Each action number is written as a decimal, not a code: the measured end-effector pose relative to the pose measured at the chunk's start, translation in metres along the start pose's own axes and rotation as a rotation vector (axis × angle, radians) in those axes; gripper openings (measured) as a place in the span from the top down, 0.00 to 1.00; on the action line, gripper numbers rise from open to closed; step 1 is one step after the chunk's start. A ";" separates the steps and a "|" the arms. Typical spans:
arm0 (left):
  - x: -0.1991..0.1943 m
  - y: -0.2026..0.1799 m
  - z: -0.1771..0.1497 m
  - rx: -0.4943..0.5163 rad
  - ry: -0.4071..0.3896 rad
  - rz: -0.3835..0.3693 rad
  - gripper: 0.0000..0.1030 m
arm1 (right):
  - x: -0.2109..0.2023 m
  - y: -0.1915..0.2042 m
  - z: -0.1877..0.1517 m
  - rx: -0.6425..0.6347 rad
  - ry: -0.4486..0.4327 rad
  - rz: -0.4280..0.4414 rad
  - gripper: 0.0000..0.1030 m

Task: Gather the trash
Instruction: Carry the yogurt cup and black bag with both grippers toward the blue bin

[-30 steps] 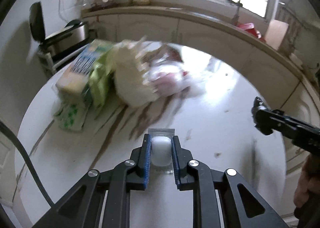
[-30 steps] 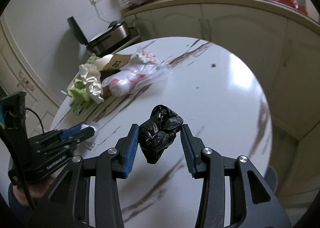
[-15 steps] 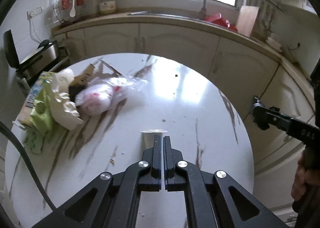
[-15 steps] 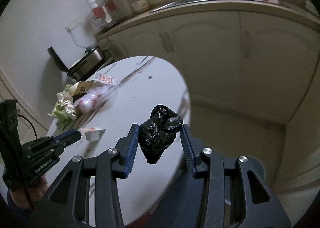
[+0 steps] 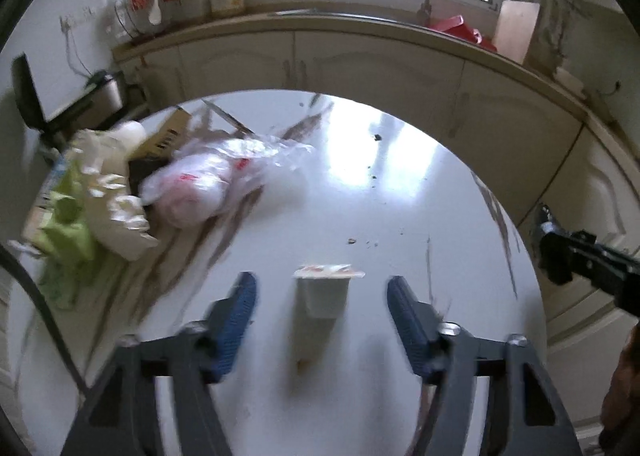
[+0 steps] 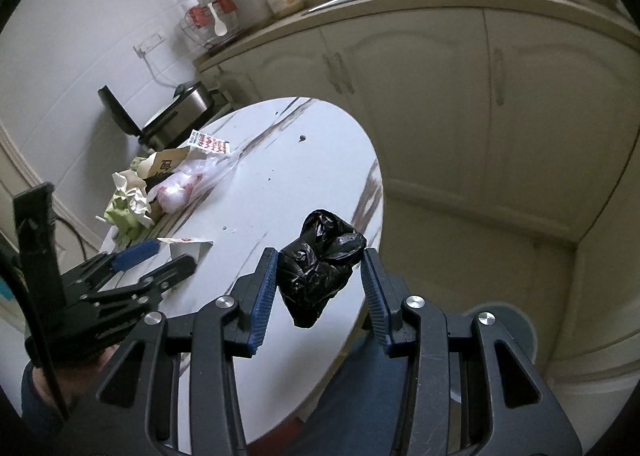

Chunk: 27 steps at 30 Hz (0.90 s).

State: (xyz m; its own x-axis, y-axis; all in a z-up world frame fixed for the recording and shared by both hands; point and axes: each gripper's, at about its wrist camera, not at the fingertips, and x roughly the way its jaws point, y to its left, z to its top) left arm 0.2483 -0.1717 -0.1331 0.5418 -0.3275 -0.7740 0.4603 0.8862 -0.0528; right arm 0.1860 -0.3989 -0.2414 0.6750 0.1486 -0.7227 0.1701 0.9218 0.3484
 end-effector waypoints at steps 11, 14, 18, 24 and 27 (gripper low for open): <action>0.007 -0.014 0.005 -0.007 -0.008 -0.066 0.85 | -0.006 -0.015 0.000 0.031 -0.014 -0.022 0.62; 0.001 -0.033 0.011 0.023 -0.027 -0.096 0.85 | -0.012 -0.028 -0.002 0.050 -0.026 -0.040 0.62; -0.001 -0.067 0.019 0.073 -0.046 -0.151 0.85 | -0.024 -0.055 -0.004 0.095 -0.042 -0.081 0.62; 0.017 -0.131 0.028 0.166 -0.035 -0.249 0.84 | -0.045 -0.109 -0.016 0.168 -0.060 -0.180 0.61; 0.040 -0.166 0.030 0.216 0.002 -0.304 0.84 | -0.051 -0.142 -0.026 0.220 -0.058 -0.225 0.61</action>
State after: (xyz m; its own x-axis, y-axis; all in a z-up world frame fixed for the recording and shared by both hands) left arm 0.2147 -0.3422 -0.1368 0.3563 -0.5640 -0.7449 0.7375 0.6593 -0.1464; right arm 0.1090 -0.5277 -0.2696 0.6413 -0.0766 -0.7635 0.4669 0.8286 0.3090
